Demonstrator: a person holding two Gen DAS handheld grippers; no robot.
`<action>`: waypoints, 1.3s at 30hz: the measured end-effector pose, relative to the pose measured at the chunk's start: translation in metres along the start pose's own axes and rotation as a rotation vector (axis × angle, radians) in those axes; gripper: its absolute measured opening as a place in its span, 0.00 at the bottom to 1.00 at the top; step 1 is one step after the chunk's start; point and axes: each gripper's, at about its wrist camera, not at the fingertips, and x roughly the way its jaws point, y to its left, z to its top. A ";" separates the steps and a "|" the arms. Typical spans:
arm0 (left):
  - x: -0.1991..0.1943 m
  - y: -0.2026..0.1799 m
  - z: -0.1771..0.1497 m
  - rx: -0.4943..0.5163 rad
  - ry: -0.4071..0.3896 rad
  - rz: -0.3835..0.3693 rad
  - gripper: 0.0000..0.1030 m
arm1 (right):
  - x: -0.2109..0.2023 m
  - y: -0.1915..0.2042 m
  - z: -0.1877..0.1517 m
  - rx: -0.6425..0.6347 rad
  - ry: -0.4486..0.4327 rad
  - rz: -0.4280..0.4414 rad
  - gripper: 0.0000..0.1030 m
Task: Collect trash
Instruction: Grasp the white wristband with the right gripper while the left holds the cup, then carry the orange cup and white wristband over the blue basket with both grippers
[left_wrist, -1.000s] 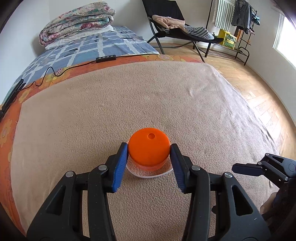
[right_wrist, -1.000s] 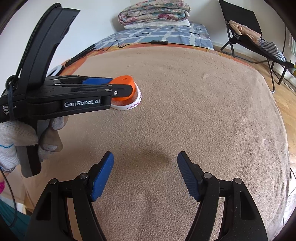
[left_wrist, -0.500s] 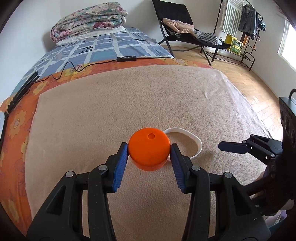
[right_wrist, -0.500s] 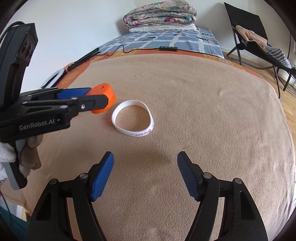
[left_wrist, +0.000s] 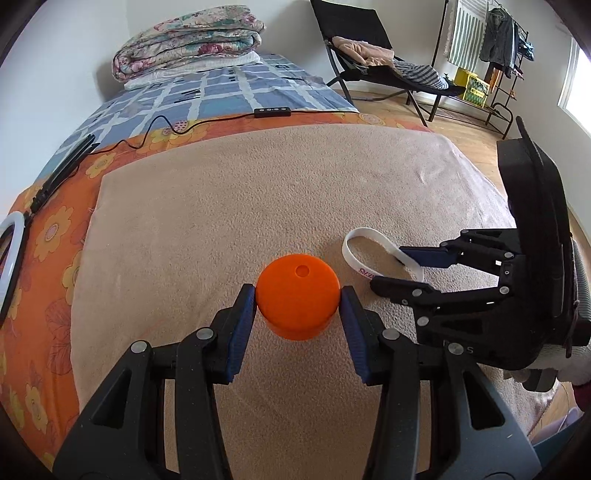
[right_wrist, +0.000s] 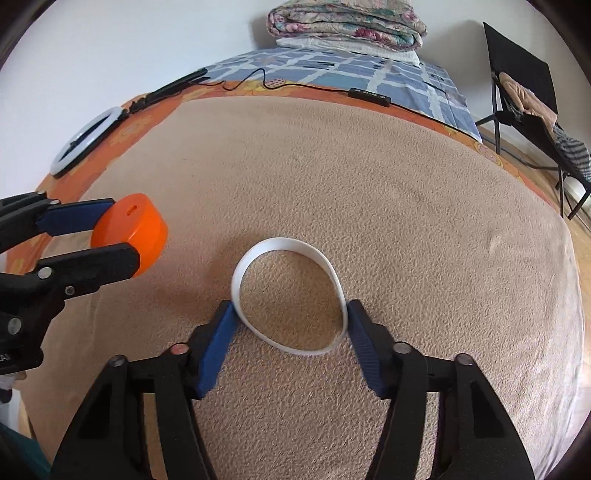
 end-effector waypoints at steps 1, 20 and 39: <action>-0.002 -0.001 0.000 0.002 -0.001 0.002 0.45 | -0.001 0.000 0.000 0.004 0.001 0.009 0.38; -0.094 -0.033 -0.035 0.053 -0.054 0.016 0.46 | -0.084 0.027 -0.026 0.018 -0.059 0.033 0.06; -0.164 -0.064 -0.110 0.075 -0.046 0.010 0.46 | -0.173 0.065 -0.086 -0.028 -0.106 0.018 0.05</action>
